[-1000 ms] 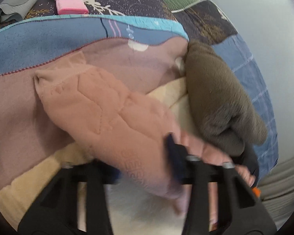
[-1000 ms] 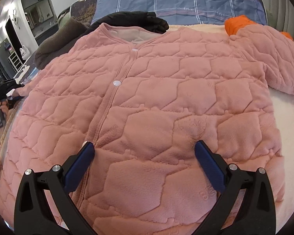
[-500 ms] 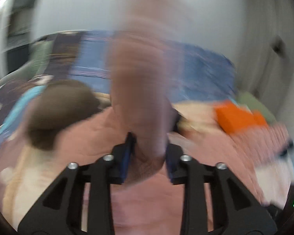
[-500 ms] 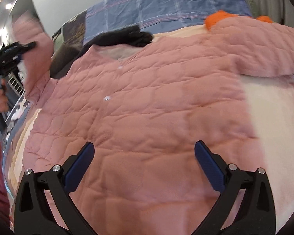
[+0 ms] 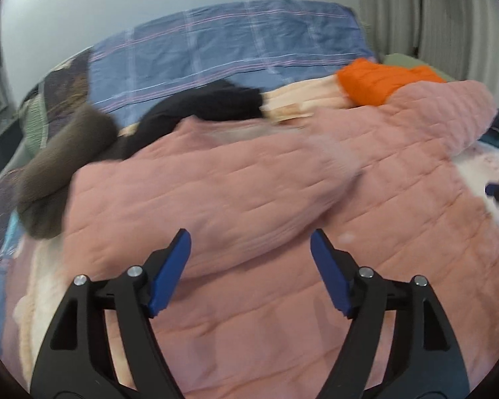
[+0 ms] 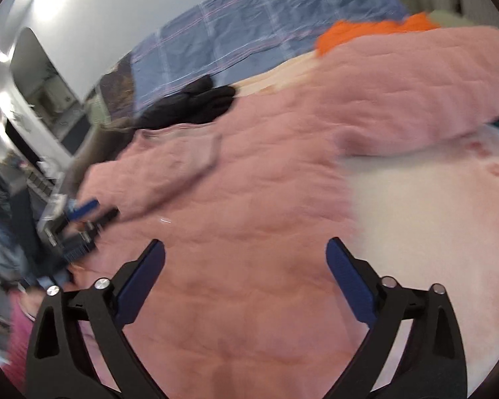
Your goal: Fold large clothes
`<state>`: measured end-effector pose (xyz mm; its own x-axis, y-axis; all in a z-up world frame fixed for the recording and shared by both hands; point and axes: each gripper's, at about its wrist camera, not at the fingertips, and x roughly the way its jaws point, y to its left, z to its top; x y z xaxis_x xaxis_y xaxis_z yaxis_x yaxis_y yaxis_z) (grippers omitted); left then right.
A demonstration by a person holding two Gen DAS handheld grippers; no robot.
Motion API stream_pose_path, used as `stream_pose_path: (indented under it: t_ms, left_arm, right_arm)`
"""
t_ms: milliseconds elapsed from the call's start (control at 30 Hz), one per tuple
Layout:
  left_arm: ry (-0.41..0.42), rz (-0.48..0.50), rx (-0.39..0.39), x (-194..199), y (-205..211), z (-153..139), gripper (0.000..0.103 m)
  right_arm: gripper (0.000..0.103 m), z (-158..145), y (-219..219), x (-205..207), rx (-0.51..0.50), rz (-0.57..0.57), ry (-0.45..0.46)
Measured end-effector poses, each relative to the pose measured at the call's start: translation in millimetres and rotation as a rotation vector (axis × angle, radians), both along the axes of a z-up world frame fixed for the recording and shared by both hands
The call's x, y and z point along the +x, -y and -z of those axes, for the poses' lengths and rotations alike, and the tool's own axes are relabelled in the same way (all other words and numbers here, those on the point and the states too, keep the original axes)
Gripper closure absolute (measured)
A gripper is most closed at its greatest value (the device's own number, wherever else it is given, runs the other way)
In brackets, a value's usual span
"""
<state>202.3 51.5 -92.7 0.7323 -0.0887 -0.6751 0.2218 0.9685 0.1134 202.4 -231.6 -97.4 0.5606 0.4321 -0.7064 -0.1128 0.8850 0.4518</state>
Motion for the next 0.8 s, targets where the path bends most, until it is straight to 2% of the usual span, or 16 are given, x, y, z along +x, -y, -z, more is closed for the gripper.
stream_pose_path:
  t_ms: [100,167,267,333,400,433,467,500,600,733,800]
  left_arm:
    - [-0.017,-0.099,0.044,-3.4,-37.4,6.4,0.024]
    - [-0.047,-0.127,0.004,-7.3,-64.4,10.8,0.024]
    - [-0.050,-0.198,0.007,-12.5,-91.5,12.7,0.022]
    - [-0.067,-0.202,-0.042,-12.8,-103.7,14.8,0.022]
    - [-0.060,-0.227,-0.031,-11.4,-108.3,17.3,0.018]
    - [-0.050,-0.236,-0.017,-10.9,-109.1,17.5,0.017]
    - [-0.042,-0.243,-0.004,-10.6,-110.8,17.9,0.017]
    - [-0.039,-0.247,0.001,-8.6,-110.5,17.6,0.017]
    - [-0.028,-0.263,0.019,-5.6,-107.4,15.2,0.017]
    - [-0.016,-0.258,0.021,-9.5,-111.6,14.8,0.017]
    - [-0.013,-0.235,0.014,-13.7,-108.8,14.1,0.017]
  right_arm:
    - [0.018,5.1,-29.9,41.3,0.067,-0.070,-0.073]
    - [0.019,17.0,-53.2,69.7,0.122,-0.098,-0.148]
    - [0.020,42.5,-86.8,103.5,0.214,-0.096,-0.274]
    - [0.019,53.3,-101.2,118.9,0.231,-0.062,-0.299]
    - [0.021,53.2,-108.3,129.5,0.230,-0.013,-0.260]
    - [0.026,50.9,-113.1,134.7,0.218,0.008,-0.230]
    - [0.048,48.9,-114.2,136.3,0.197,0.024,-0.206]
    - [0.089,44.6,-115.0,139.0,0.172,0.029,-0.168]
    - [0.092,20.2,-102.7,133.3,0.151,0.046,-0.081]
    - [0.092,-55.1,-67.8,91.0,-0.009,0.122,0.236]
    - [0.092,-65.4,-47.1,83.0,-0.051,0.143,0.239]
